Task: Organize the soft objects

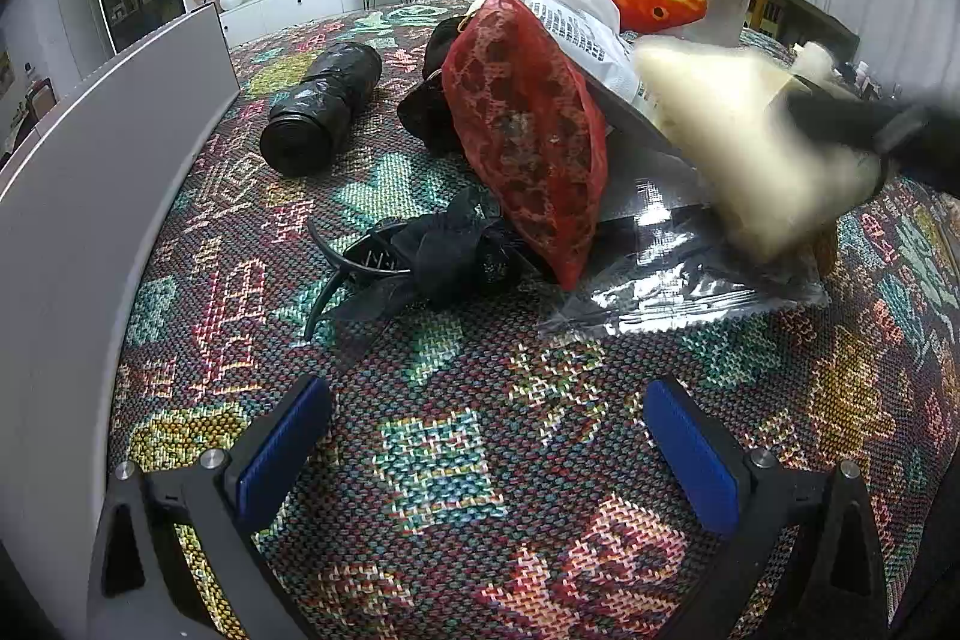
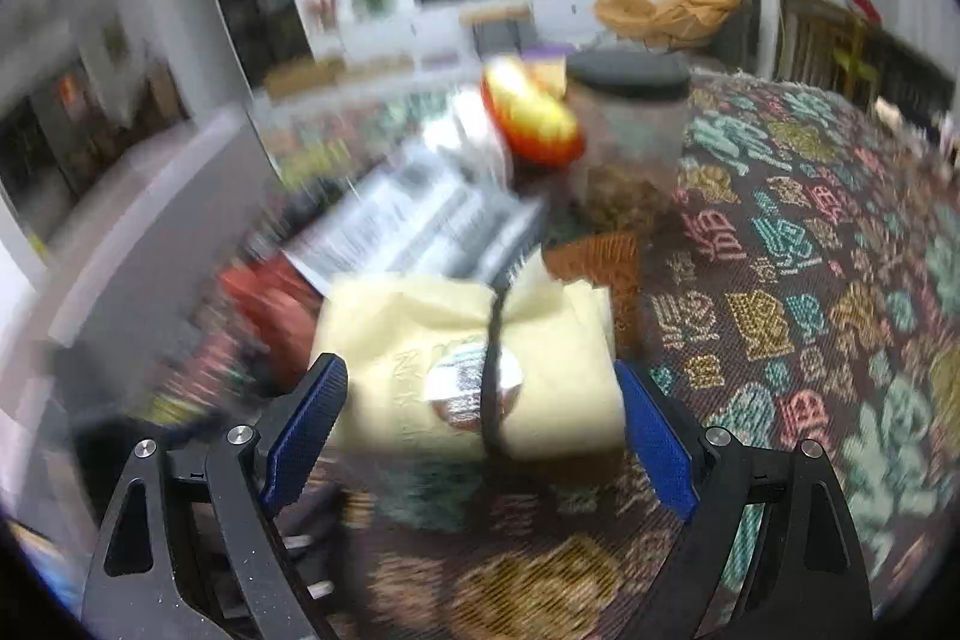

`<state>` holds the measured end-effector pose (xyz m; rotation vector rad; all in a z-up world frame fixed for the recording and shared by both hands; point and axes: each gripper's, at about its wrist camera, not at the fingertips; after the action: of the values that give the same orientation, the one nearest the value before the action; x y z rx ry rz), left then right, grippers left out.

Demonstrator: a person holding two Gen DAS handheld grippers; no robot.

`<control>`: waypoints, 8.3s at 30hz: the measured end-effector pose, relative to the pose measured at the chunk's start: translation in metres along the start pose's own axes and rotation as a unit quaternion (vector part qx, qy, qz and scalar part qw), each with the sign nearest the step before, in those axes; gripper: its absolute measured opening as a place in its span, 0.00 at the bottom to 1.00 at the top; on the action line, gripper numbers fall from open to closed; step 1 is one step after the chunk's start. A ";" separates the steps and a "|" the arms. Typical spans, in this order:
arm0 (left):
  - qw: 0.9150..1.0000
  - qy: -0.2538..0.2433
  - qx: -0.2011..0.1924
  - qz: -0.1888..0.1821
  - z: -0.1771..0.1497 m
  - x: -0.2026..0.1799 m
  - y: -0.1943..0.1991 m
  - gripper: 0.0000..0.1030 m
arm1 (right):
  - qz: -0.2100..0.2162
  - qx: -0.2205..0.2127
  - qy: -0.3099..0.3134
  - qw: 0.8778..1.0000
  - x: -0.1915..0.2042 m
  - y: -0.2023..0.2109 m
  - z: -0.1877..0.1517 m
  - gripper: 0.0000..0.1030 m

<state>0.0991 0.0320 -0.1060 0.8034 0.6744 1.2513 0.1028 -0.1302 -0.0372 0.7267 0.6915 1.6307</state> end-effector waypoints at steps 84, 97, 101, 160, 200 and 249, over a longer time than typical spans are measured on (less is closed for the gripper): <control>1.000 -0.007 0.011 -0.012 -0.011 -0.002 0.007 1.00 | -0.174 0.004 -0.275 0.945 -0.150 0.013 -0.064 0.92; 0.996 0.078 -0.044 -0.022 0.081 0.078 0.051 1.00 | -0.074 -0.043 -0.334 0.939 -0.175 0.040 -0.068 0.91; 0.996 0.083 -0.017 -0.022 0.112 0.094 0.024 0.99 | 0.010 -0.007 -0.252 0.968 -0.169 0.050 -0.042 0.91; 0.960 0.249 -0.004 0.131 -0.078 0.313 0.211 0.90 | 0.373 0.145 0.048 0.915 0.262 0.013 0.067 0.75; 1.000 0.006 0.006 -0.021 -0.007 -0.001 0.013 0.92 | -0.196 0.070 -0.195 0.958 -0.123 0.000 -0.051 0.87; 1.000 -0.015 0.003 -0.016 0.001 -0.002 -0.002 1.00 | -0.205 0.059 -0.201 0.956 -0.122 -0.002 -0.051 0.94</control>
<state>0.1007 0.0293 -0.1069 0.8119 0.6648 1.2060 0.0826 -0.2526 -0.0820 0.9019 0.5963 1.0299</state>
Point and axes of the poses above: each gripper's, at about its wrist camera, not at the fingertips, and y roughly against the way its jaws point, x to its left, z to its top, and after that the axes turned 2 degrees about x, right-handed
